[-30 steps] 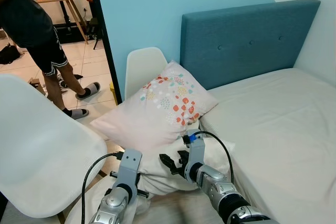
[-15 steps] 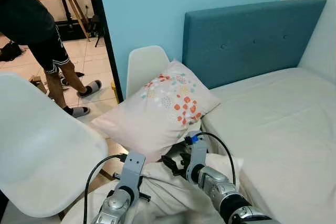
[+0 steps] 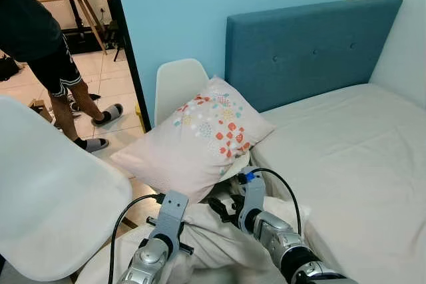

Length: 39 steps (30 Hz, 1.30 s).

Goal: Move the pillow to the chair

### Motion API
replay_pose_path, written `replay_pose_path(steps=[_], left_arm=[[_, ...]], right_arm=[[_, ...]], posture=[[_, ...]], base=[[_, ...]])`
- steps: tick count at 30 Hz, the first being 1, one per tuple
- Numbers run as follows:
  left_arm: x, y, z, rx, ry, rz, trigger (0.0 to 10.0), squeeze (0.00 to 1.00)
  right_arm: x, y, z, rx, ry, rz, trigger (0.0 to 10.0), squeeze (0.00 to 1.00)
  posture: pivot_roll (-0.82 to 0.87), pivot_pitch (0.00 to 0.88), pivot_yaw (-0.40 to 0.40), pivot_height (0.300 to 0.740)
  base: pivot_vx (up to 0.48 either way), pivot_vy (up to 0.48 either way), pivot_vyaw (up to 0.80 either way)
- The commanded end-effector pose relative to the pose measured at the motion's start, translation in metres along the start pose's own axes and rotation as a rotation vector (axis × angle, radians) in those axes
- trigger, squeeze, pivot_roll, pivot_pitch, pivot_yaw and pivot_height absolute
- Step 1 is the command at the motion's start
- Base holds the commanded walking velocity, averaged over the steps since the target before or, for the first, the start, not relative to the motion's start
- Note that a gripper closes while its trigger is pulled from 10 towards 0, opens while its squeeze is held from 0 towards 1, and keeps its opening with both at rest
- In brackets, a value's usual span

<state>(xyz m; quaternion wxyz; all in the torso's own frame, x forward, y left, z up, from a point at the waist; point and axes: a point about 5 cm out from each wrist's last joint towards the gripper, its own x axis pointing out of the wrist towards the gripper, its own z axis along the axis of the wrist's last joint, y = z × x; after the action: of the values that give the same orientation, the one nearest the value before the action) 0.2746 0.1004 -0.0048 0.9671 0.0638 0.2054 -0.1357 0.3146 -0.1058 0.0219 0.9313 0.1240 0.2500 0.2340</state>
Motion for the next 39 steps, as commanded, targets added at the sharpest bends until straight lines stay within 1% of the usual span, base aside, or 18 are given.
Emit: replay_pose_path(steps=[1,5,7,10,11,15,19,22,31,33,35,36,37,38,39], left_arm=[[0.003,0.001,0.014,0.007,-0.073,0.005,10.0,0.00],[0.003,0.001,0.014,0.005,-0.070,0.008,10.0,0.00],[0.003,0.000,0.014,0.003,-0.070,0.008,10.0,0.00],[0.003,0.000,0.014,0.003,-0.071,0.007,10.0,0.00],[0.003,0.000,0.014,0.003,-0.070,0.007,10.0,0.00],[0.004,0.000,0.014,-0.003,-0.070,0.009,10.0,0.00],[0.004,0.000,0.014,-0.003,-0.074,0.012,10.0,0.00],[0.004,0.000,0.014,-0.003,-0.075,0.013,10.0,0.00],[0.004,0.001,0.017,0.010,-0.092,0.005,10.0,0.00],[0.004,0.003,0.022,0.004,-0.124,0.016,10.0,0.00],[0.004,0.003,0.022,0.004,-0.124,0.016,10.0,0.00],[0.005,0.007,0.031,-0.013,-0.165,0.036,10.0,0.00],[0.006,0.012,0.043,-0.016,-0.221,0.054,10.0,0.00],[0.006,0.012,0.043,-0.016,-0.221,0.054,10.0,0.00],[0.007,0.015,0.052,-0.016,-0.258,0.066,10.0,0.00]], right_arm=[[0.002,0.003,-0.002,-0.008,0.022,0.011,10.0,0.00],[0.003,0.004,0.000,0.003,0.014,0.019,10.0,0.00],[0.002,0.004,-0.004,-0.024,0.034,0.015,10.0,0.00],[0.001,0.004,-0.007,-0.008,0.040,0.009,10.0,0.00],[0.001,0.003,-0.005,0.011,0.028,0.009,10.0,0.00],[0.001,0.002,-0.003,-0.013,0.029,0.009,10.0,0.00],[0.001,0.001,-0.003,0.005,0.022,0.005,10.0,0.00],[0.001,0.001,-0.002,-0.004,0.022,0.006,10.0,0.00],[0.002,0.003,-0.001,0.008,0.006,0.010,10.0,0.00],[0.002,0.004,0.003,0.028,-0.027,0.022,10.0,0.00],[0.002,0.004,0.003,0.028,-0.027,0.022,10.0,0.00],[0.002,0.004,0.011,0.044,-0.081,0.034,10.0,0.00],[0.003,0.006,0.023,0.082,-0.146,0.055,10.0,0.00],[0.003,0.006,0.023,0.082,-0.146,0.055,10.0,0.00],[0.004,0.008,0.031,0.109,-0.189,0.069,10.0,0.00]], posture=[[-0.15,0.002,-0.001,0.740],[-0.15,0.009,-0.003,0.740],[-0.15,0.010,-0.005,0.740],[-0.15,0.010,-0.007,0.740],[-0.15,0.010,-0.007,0.740],[-0.15,0.013,-0.009,0.740],[-0.15,0.014,-0.009,0.740],[-0.16,0.016,-0.004,0.740],[-0.16,0.014,0.000,0.740],[-0.15,0.011,0.006,0.740],[-0.15,0.011,0.006,0.740],[-0.14,0.006,0.010,0.740],[-0.12,0.004,0.005,0.740],[-0.12,0.004,0.005,0.740],[-0.12,0.004,0.005,0.740]], base=[[0.000,0.000,0.00],[0.000,0.000,0.00],[0.000,0.000,0.00],[0.000,0.000,0.00],[0.000,0.000,0.00],[0.000,0.000,0.00],[0.000,0.000,0.00],[0.000,0.000,0.00],[0.000,0.000,0.00],[0.000,0.000,0.00],[0.000,0.000,0.00],[0.000,0.000,0.00],[0.000,0.000,0.00],[0.000,0.000,0.00],[0.000,0.000,0.00]])
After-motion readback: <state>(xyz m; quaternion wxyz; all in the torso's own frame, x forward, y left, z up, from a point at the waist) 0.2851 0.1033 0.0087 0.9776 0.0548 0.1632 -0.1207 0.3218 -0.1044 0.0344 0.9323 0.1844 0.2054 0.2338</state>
